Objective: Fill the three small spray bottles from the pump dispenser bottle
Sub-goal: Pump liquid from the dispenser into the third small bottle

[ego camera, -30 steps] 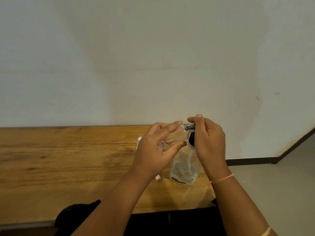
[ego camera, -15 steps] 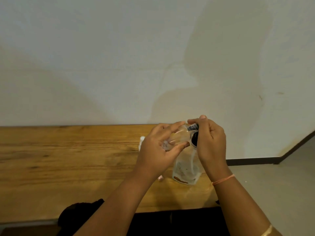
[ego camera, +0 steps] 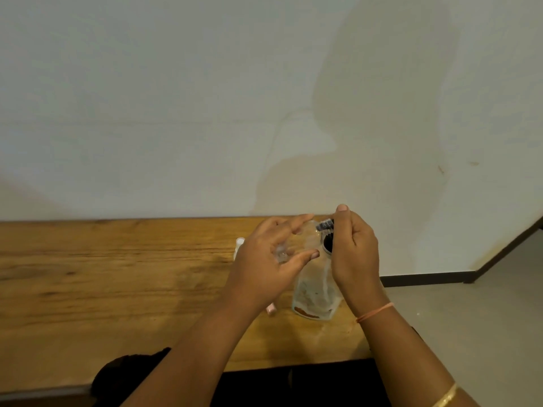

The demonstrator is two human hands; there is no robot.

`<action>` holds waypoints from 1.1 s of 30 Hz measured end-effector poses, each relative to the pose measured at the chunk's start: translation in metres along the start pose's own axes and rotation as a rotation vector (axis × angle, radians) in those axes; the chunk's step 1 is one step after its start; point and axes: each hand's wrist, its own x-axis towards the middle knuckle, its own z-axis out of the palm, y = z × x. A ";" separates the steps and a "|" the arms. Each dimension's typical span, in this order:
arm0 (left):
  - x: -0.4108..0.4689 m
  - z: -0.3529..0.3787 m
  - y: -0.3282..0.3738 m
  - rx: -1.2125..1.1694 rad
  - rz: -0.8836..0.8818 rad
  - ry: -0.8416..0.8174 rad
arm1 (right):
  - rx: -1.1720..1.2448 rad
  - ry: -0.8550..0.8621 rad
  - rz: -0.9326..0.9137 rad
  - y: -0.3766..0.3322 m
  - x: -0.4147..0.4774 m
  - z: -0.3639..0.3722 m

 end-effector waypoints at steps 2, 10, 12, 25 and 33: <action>0.002 -0.001 0.000 0.016 0.034 0.018 | 0.045 0.013 -0.001 -0.003 -0.001 0.001; 0.004 -0.006 -0.007 0.061 0.067 0.053 | -0.126 0.118 -0.443 0.008 0.000 -0.021; 0.004 -0.006 -0.007 0.062 0.058 0.052 | -0.183 0.122 -0.511 0.012 0.000 -0.024; 0.004 -0.006 -0.003 0.027 0.069 0.025 | -0.389 0.163 -0.659 0.013 0.001 -0.020; 0.004 -0.006 0.004 -0.171 -0.028 0.047 | -0.395 0.134 -0.598 0.008 -0.002 -0.019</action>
